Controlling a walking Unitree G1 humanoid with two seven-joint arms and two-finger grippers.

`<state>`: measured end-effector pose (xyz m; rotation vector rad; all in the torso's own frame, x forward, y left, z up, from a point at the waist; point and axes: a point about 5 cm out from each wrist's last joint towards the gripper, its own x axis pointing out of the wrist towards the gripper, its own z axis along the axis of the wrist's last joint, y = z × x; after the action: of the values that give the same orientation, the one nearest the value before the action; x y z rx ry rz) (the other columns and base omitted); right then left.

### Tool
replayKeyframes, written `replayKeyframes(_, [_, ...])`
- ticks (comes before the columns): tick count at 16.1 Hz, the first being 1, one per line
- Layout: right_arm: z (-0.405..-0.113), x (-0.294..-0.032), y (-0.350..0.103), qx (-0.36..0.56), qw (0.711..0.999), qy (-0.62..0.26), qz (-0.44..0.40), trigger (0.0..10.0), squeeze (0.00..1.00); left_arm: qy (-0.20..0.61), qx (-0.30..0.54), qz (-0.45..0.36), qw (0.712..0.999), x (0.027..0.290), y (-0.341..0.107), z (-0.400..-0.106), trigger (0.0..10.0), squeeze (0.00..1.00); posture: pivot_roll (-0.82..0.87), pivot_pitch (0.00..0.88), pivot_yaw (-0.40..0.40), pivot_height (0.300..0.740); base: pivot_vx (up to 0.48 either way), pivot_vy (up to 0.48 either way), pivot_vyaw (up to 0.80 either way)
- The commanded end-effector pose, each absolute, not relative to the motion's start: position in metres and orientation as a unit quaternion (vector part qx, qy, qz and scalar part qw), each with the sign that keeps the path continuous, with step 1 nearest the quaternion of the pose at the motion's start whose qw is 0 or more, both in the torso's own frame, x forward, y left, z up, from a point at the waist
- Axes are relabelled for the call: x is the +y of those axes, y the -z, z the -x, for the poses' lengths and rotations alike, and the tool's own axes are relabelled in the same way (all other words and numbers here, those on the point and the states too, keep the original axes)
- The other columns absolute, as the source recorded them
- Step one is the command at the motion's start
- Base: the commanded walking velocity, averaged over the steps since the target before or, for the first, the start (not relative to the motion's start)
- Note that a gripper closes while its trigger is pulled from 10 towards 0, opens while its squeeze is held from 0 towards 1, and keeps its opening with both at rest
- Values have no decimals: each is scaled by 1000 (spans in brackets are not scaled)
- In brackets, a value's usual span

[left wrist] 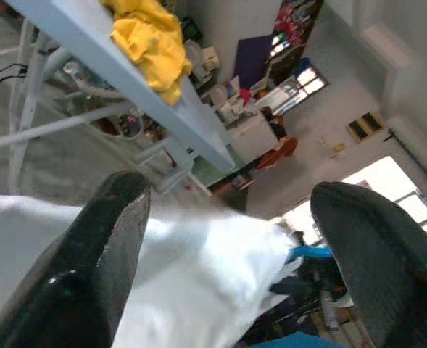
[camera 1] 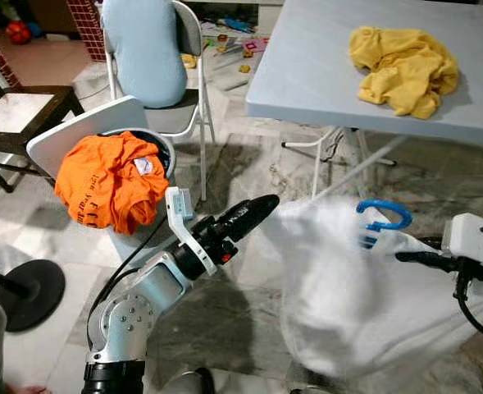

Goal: Hang hanger

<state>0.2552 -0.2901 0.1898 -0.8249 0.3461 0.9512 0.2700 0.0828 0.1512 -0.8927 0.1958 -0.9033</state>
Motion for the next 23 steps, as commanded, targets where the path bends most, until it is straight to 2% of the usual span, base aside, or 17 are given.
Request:
replayKeyframes(1, [-256, -288, -196, 151, 790, -448, 390, 10000, 0, 411, 114, 369, 826, 81, -138, -265, 10000, 1000, -104, 140, 18, 740, 0, 0, 0])
replayKeyframes(3, [-254, -288, -197, 158, 785, -455, 388, 10000, 0, 382, 124, 315, 860, 79, -125, -266, 10000, 1000, -105, 141, 17, 740, 0, 0, 0])
replayKeyframes(4, [-254, -289, -198, 164, 781, -453, 396, 10000, 0, 349, 127, 233, 899, 77, -111, -269, 10000, 1000, -107, 141, 16, 740, 0, 0, 0])
replayKeyframes(7, [-256, -285, -207, 163, 784, -455, 388, 10000, 0, 309, 113, 171, 929, 76, -100, -271, 10000, 1000, -111, 141, 15, 740, 0, 0, 0])
replayKeyframes(9, [-254, -286, -215, 161, 782, -465, 383, 10000, 0, 262, 88, 85, 957, 88, -92, -275, 10000, 1000, -113, 141, 12, 740, 0, 0, 0])
replayKeyframes(13, [-248, -287, -221, 171, 778, -486, 359, 10000, 0, 262, 68, 20, 962, 102, -84, -277, 10000, 1000, -114, 141, 13, 740, 0, 0, 0])
replayKeyframes(17, [-239, -285, -230, 171, 771, -523, 321, 10000, 0, 333, 50, -60, 940, 102, -77, -273, 10000, 1000, -115, 136, 18, 740, 0, 0, 0])
replayKeyframes(22, [-228, -284, -233, 177, 762, -558, 276, 10000, 0, 357, 32, -66, 931, 100, -79, -275, 10000, 1000, -116, 137, 23, 740, 0, 0, 0])
replayKeyframes(23, [-225, -282, -236, 171, 762, -568, 260, 10000, 0, 369, 27, -60, 927, 98, -80, -275, 10000, 0, -115, 138, 25, 740, 0, 0, 0])
